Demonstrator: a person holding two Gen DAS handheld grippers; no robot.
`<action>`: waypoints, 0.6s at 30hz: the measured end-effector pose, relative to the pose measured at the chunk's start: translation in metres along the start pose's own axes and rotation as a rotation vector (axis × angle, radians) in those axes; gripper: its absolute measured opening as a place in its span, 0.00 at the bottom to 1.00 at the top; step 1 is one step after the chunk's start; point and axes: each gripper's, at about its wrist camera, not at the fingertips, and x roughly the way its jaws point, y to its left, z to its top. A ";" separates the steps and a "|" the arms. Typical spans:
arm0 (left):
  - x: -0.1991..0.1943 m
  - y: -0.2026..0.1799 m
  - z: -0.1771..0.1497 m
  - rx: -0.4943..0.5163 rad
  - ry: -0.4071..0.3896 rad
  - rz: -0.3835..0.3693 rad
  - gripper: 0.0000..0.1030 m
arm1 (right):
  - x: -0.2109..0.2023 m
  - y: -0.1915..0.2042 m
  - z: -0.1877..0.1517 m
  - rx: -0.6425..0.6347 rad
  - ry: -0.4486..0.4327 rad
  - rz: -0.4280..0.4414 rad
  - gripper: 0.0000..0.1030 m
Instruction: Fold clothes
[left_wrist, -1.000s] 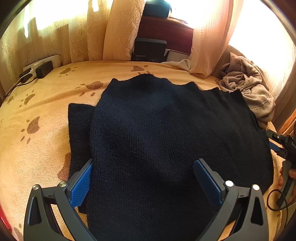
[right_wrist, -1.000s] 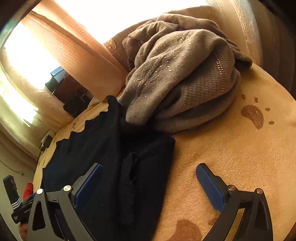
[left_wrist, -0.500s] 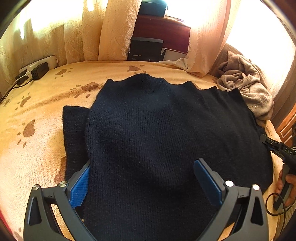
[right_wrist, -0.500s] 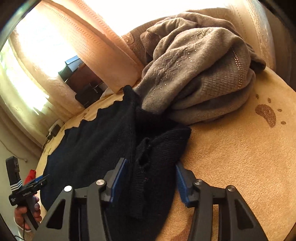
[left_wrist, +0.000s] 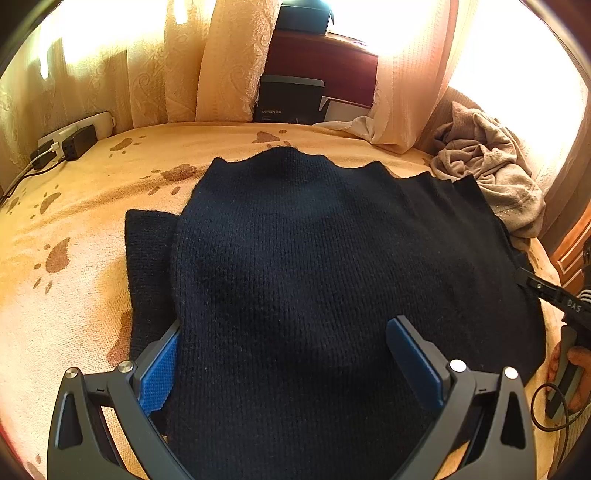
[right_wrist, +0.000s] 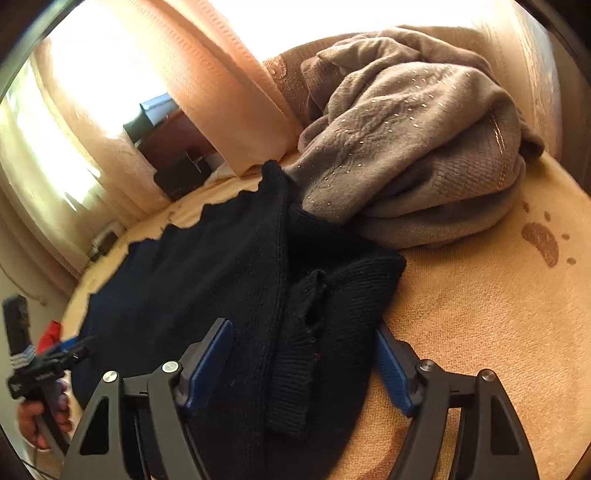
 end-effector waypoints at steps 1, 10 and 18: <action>0.000 0.000 0.000 0.001 -0.002 -0.001 1.00 | 0.000 0.000 0.000 0.000 0.000 0.000 0.60; 0.001 0.000 -0.003 0.024 -0.018 0.005 1.00 | -0.001 0.003 -0.001 0.010 -0.006 0.010 0.28; -0.001 0.006 -0.002 -0.005 -0.018 -0.032 1.00 | -0.010 0.006 0.005 0.110 -0.040 0.106 0.27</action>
